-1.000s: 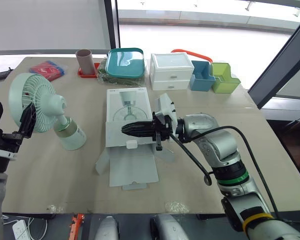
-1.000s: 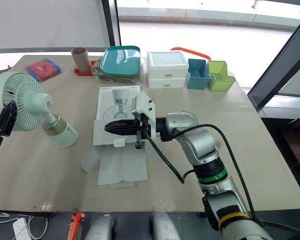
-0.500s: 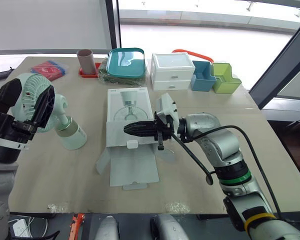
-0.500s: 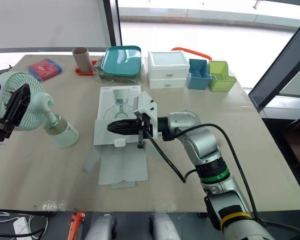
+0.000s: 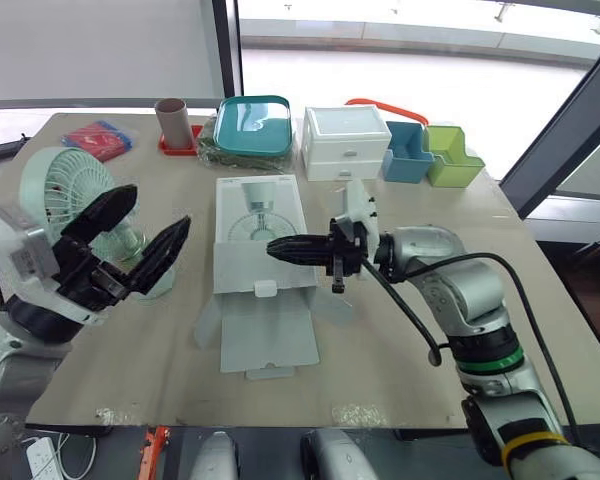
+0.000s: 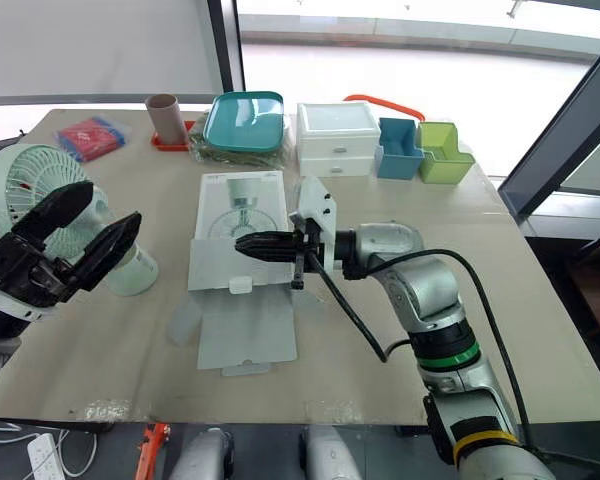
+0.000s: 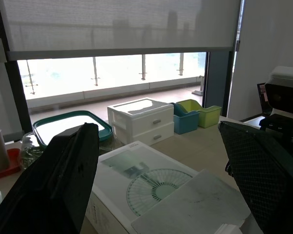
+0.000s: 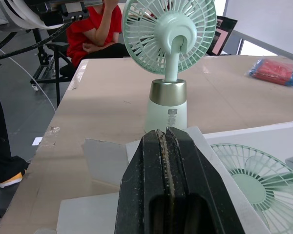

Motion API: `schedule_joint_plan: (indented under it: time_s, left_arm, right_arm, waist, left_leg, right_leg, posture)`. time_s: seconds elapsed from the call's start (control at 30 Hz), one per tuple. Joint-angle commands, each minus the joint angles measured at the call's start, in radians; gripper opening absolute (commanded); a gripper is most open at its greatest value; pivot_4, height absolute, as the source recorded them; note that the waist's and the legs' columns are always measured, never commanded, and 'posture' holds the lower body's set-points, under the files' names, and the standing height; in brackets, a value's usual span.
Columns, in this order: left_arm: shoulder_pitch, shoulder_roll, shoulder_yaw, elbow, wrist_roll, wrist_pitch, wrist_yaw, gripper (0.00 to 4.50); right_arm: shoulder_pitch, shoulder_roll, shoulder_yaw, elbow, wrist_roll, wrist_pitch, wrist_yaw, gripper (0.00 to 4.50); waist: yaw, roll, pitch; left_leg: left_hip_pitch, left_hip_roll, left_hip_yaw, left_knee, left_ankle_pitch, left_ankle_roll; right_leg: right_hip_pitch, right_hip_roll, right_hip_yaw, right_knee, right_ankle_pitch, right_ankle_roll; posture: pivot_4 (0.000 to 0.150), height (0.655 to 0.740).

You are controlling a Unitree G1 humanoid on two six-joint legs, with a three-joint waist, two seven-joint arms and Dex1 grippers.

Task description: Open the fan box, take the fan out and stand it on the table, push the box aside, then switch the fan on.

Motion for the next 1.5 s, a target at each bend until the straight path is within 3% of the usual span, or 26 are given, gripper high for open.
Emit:
schedule_joint_plan:
  time_s: [0.03,0.37,0.57,0.67,0.8,0.97,1.17,1.5]
  left_arm:
    - [-0.010,0.007,-0.052,0.001,0.033,-0.013,-0.042,4.35]
    - [-0.069,0.009,-0.208,0.125,0.148,0.045,-0.053,4.35]
    - [-0.106,0.013,-0.235,0.180,0.129,0.106,-0.082,4.35]
    - [-0.151,0.018,-0.227,0.202,0.109,0.123,-0.107,4.50]
    - [-0.194,0.030,-0.258,0.213,0.154,0.118,-0.141,4.50]
    - [-0.215,0.020,-0.282,0.217,0.143,0.123,-0.183,4.50]
    - [-0.228,0.013,-0.297,0.207,0.140,0.108,-0.247,4.50]
    - [-0.144,0.035,-0.265,0.136,0.183,0.112,-0.239,4.50]
  right_arm:
    - [0.004,-0.030,-0.063,-0.064,0.025,0.017,-0.037,0.00]
    - [0.058,-0.082,-0.147,-0.149,0.039,0.089,-0.161,0.00]
    - [0.125,-0.114,-0.189,-0.222,0.069,0.124,-0.208,0.00]
    - [0.155,-0.122,-0.204,-0.260,0.090,0.137,-0.221,0.92]
    - [0.188,-0.132,-0.221,-0.302,0.112,0.151,-0.251,2.93]
    - [0.223,-0.151,-0.241,-0.347,0.137,0.163,-0.272,4.44]
    - [0.250,-0.177,-0.234,-0.373,0.133,0.164,-0.298,4.44]
    - [0.276,-0.207,-0.217,-0.381,0.158,0.151,-0.268,4.44]
  waist:
    - [0.000,0.000,0.000]
    - [0.000,0.001,0.000]
    - [0.002,0.001,0.000]
    - [0.002,0.001,0.000]
    - [0.001,0.001,0.000]
    - [0.002,0.001,0.000]
    - [0.001,0.001,0.000]
    - [0.001,0.001,0.000]
  left_leg:
    - [0.000,0.000,0.000,0.000,0.000,0.000]
    - [0.000,0.000,0.000,0.000,0.000,0.000]
    - [-0.001,-0.001,0.000,0.000,0.000,0.000]
    - [0.000,-0.001,0.000,0.000,0.000,0.000]
    - [0.000,-0.001,0.000,0.000,0.000,0.000]
    - [-0.001,-0.002,0.000,0.000,0.000,0.000]
    - [-0.001,-0.002,0.000,0.000,0.000,0.000]
    - [-0.001,-0.002,0.000,0.000,0.000,0.000]
  right_leg:
    - [0.000,0.000,0.000,0.000,0.000,0.000]
    - [0.000,0.000,0.001,0.000,0.000,0.000]
    - [0.000,0.000,0.001,0.000,-0.001,0.001]
    - [0.000,0.000,0.001,0.000,-0.001,0.001]
    - [0.000,0.000,0.001,0.000,-0.001,0.001]
    - [0.000,-0.001,0.001,0.000,-0.001,0.002]
    - [0.000,0.000,0.001,0.000,-0.001,0.002]
    - [0.000,-0.001,0.001,0.000,-0.001,0.002]
  posture:
    - [0.150,0.7400]
    - [0.150,0.7400]
    - [0.150,0.7400]
    - [0.150,0.7400]
    - [0.150,0.7400]
    - [0.150,0.7400]
    - [0.150,0.7400]
    - [0.150,0.7400]
